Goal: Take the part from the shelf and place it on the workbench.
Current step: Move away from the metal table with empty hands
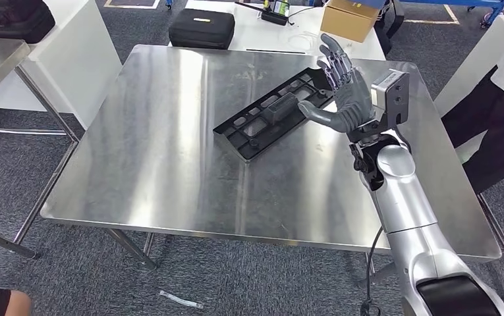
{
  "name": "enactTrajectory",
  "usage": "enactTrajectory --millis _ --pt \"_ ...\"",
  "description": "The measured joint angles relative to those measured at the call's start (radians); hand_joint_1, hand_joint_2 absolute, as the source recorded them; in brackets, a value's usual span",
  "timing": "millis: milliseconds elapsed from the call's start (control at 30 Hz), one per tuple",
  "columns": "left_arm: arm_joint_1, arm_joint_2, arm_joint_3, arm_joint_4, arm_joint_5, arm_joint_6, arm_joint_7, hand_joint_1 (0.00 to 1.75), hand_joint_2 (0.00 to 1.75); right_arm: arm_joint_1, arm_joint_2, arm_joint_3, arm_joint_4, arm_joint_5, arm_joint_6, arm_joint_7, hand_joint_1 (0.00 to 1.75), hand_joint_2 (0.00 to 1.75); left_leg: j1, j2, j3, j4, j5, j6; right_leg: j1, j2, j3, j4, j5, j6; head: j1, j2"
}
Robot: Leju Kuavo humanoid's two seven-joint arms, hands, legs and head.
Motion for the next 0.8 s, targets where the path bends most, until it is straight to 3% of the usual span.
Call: enactTrajectory --millis 67,133,167,233,300,333,367,400,467,533,567,667,733,800 --pt "0.0 0.0 0.001 0.0 0.0 0.0 0.0 0.0 0.0 -0.004 0.001 0.002 0.001 0.0 0.0 -0.001 0.0 1.75 -0.003 -0.001 -0.006 0.001 0.015 -0.011 0.007 0.002 0.039 -0.067 -0.005 -0.014 -0.001 0.0" --pt "0.001 0.0 0.003 0.0 0.001 0.0 0.0 0.0 0.0 -0.007 0.001 0.002 0.006 0.002 0.001 -0.002 0.0 1.75 -0.003 -0.002 -0.009 0.001 0.025 -0.021 0.004 0.001 0.026 -0.068 0.005 -0.029 -0.001 0.0" --pt "0.001 0.0 0.006 0.0 0.002 0.0 0.0 0.0 0.0 -0.009 0.002 0.003 0.01 0.003 0.002 -0.003 0.0 1.75 -0.001 -0.002 -0.016 0.009 0.013 -0.026 0.0 -0.001 0.022 -0.068 0.014 -0.039 -0.001 0.0" --pt "0.002 0.001 0.011 0.0 0.002 0.0 0.0 0.0 0.0 -0.015 0.004 0.005 0.019 0.005 0.006 -0.005 0.0 1.75 0.005 -0.003 -0.044 0.081 -0.066 -0.038 -0.009 -0.003 0.003 -0.07 0.036 -0.058 -0.002 0.0" --pt "0.002 0.001 0.014 0.0 0.002 0.0 -0.001 0.0 0.0 -0.019 0.006 0.006 0.028 0.005 0.01 -0.01 0.0 1.75 0.009 -0.003 -0.081 0.212 -0.162 -0.048 -0.007 -0.004 -0.024 -0.069 0.06 -0.064 -0.004 0.0" --pt "0.002 0.002 0.015 0.0 0.002 0.0 -0.002 0.0 0.0 -0.02 0.006 0.007 0.033 0.005 0.011 -0.013 0.0 1.75 0.012 -0.003 -0.089 0.267 -0.183 -0.052 -0.007 -0.004 -0.039 -0.068 0.071 -0.062 -0.004 0.0" --pt "0.002 0.002 0.016 0.0 0.002 0.0 -0.003 0.0 0.0 -0.02 0.006 0.008 0.037 0.005 0.011 -0.015 0.0 1.75 0.014 -0.002 -0.085 0.294 -0.183 -0.054 -0.007 -0.004 -0.052 -0.067 0.081 -0.06 -0.004 0.0" --pt "0.002 0.002 0.018 0.0 0.002 0.0 -0.004 0.0 0.0 -0.02 0.006 0.009 0.041 0.005 0.011 -0.017 0.0 1.75 0.016 -0.002 -0.064 0.287 -0.166 -0.055 -0.008 -0.004 -0.065 -0.066 0.09 -0.057 -0.004 0.0" --pt "0.001 0.001 0.021 0.0 0.003 0.001 -0.006 0.0 0.0 -0.021 0.007 0.013 0.045 0.005 0.011 -0.019 0.0 1.75 0.02 -0.002 0.028 0.181 -0.126 -0.055 -0.01 -0.004 -0.086 -0.062 0.106 -0.047 -0.004 0.0" --pt "-0.001 0.0 0.024 0.0 0.006 0.005 -0.008 0.0 0.0 -0.026 0.01 0.017 0.048 0.009 0.011 -0.025 0.0 1.75 0.018 -0.006 0.119 0.053 -0.123 -0.051 -0.008 -0.004 -0.099 -0.058 0.12 -0.033 -0.003 0.0" --pt "-0.001 -0.001 0.026 0.0 0.008 0.007 -0.01 0.0 0.0 -0.03 0.013 0.021 0.051 0.012 0.011 -0.029 0.0 1.75 0.015 -0.008 0.139 0.02 -0.129 -0.047 -0.007 -0.004 -0.103 -0.057 0.127 -0.025 -0.003 0.0" --pt "-0.002 -0.005 0.035 0.0 0.014 0.011 -0.014 0.0 0.0 -0.037 0.022 0.034 0.063 0.021 0.011 -0.039 0.0 1.75 0.007 -0.007 0.125 0.005 -0.114 -0.021 -0.007 -0.004 -0.113 -0.059 0.142 -0.004 -0.002 0.0" --pt "-0.002 -0.007 0.04 -0.001 0.017 0.012 -0.016 0.0 0.0 -0.038 0.023 0.041 0.07 0.023 0.01 -0.043 0.0 1.75 0.008 -0.003 0.103 -0.002 -0.088 0.002 -0.006 -0.003 -0.143 -0.008 0.092 -0.009 0.002 0.0" --pt "-0.003 -0.008 0.043 -0.001 0.019 0.012 -0.016 0.0 0.0 -0.039 0.023 0.045 0.077 0.023 0.01 -0.045 0.0 1.75 0.005 -0.002 0.074 -0.001 -0.062 0.013 -0.006 -0.003 -0.184 0.119 0.002 -0.022 0.006 0.0"
